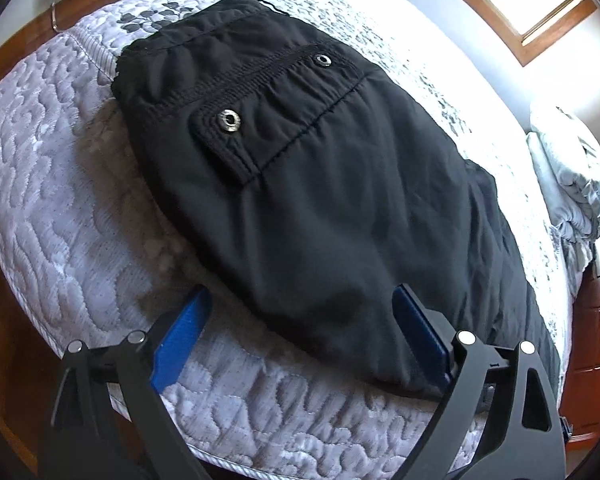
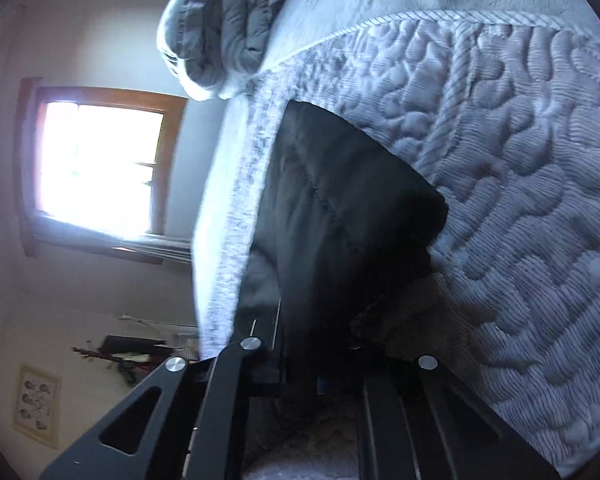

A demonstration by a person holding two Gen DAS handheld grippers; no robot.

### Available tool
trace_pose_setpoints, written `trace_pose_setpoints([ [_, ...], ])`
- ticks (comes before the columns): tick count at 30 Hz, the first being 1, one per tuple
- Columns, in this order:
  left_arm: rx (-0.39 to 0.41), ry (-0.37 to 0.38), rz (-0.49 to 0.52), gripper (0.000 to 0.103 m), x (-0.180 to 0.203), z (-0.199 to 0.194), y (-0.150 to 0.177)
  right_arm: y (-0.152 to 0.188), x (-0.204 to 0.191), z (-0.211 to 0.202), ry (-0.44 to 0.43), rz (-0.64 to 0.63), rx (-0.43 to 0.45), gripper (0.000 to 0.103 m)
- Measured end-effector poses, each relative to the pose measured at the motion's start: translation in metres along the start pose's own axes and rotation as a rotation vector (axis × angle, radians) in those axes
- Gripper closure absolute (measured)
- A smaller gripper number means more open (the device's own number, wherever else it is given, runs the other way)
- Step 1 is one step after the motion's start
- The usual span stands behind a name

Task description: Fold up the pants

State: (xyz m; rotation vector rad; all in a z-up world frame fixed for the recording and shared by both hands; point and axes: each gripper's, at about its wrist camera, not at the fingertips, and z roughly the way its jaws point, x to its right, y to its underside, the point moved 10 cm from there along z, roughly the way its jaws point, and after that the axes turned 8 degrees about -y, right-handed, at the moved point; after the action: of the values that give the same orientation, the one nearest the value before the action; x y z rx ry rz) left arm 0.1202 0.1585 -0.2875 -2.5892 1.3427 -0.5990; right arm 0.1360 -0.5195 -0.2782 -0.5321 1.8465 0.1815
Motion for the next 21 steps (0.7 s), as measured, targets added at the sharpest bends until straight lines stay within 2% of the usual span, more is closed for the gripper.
trace_pose_setpoints([
  [2,-0.002,0.014,-0.004,0.011,0.002,0.000,0.002,0.001,0.005,0.003,0.065,0.008,-0.013,0.094],
  [5,-0.005,0.030,-0.008,0.011,0.004,-0.001,0.005,0.001,-0.015,0.001,0.076,-0.038,-0.002,0.094],
  [8,-0.004,0.042,-0.011,0.011,0.003,-0.004,0.007,0.005,-0.056,0.003,0.160,-0.204,-0.010,0.094],
  [14,0.006,0.033,-0.001,0.011,-0.003,-0.011,0.008,0.031,-0.150,0.023,0.250,-0.519,-0.030,0.094],
  [21,0.050,0.021,0.041,0.009,-0.009,-0.035,0.008,0.109,-0.233,0.064,0.315,-0.858,-0.118,0.094],
])
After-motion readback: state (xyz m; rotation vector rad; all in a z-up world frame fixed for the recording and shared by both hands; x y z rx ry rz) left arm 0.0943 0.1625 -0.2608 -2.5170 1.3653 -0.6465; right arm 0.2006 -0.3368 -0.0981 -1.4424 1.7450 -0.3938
